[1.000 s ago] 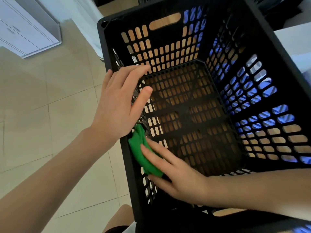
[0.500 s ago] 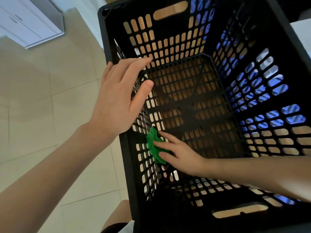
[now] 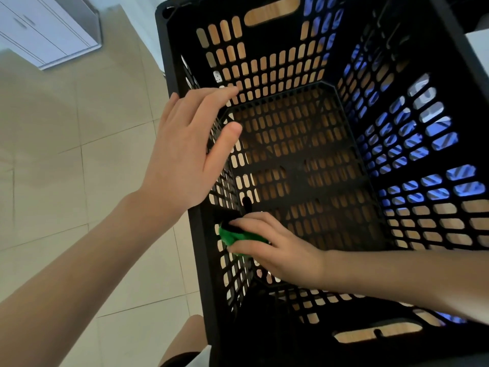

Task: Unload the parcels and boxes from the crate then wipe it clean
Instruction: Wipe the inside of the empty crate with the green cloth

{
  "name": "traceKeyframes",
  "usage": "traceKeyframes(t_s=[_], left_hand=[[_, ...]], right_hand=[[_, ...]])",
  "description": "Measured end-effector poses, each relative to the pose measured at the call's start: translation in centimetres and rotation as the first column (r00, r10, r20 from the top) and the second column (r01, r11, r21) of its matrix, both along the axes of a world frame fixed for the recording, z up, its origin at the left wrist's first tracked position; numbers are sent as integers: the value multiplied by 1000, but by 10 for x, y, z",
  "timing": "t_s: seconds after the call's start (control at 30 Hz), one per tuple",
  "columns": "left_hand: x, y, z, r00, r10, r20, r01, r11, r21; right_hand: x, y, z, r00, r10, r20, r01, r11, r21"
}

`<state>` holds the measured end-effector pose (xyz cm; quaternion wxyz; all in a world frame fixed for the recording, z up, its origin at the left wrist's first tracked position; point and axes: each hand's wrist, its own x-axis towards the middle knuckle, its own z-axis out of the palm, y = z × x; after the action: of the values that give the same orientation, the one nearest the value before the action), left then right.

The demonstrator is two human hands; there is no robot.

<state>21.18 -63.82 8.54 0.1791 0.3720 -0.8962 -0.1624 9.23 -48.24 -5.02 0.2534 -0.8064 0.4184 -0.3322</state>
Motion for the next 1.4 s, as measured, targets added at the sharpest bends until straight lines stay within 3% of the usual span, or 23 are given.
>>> traceKeyframes(t_s=[0.13, 0.43, 0.63, 0.8, 0.9, 1.0, 1.07, 1.13, 1.3, 1.4], left_hand=[[0, 0, 0, 1000, 3, 7, -3, 1000, 1], [-1, 1, 1, 1000, -2, 16, 2, 1000, -5], [-1, 1, 1, 1000, -10, 15, 11, 1000, -11], [2, 4, 6, 995, -71, 72, 75, 996, -49], [11, 14, 11, 976, -165, 141, 169, 985, -17], [25, 30, 9, 916, -266, 301, 265, 963, 44], [31, 36, 5, 876, -313, 367, 316, 947, 52], [30, 36, 3, 878, -329, 349, 327, 943, 65], [29, 33, 0, 890, -336, 308, 333, 941, 65], [30, 34, 0, 894, -331, 304, 332, 942, 49]], right_hand=[[-6, -21, -18, 984, 64, -168, -73, 996, -46], [-10, -32, -13, 969, 135, -205, -138, 990, -3], [-12, -24, 18, 993, 114, -44, -121, 959, -256], [-6, -30, -6, 990, 97, -101, -129, 915, -383], [-16, -32, -29, 963, 129, -235, -198, 933, -299], [-21, -27, -39, 902, 219, -373, -264, 962, -75], [-21, -25, -34, 889, 258, -378, -264, 964, 37], [-21, -24, -22, 895, 271, -353, -271, 961, 52], [-12, -9, 20, 964, 247, -98, -264, 933, -244], [-12, -3, 19, 957, 278, -86, -290, 887, -359]])
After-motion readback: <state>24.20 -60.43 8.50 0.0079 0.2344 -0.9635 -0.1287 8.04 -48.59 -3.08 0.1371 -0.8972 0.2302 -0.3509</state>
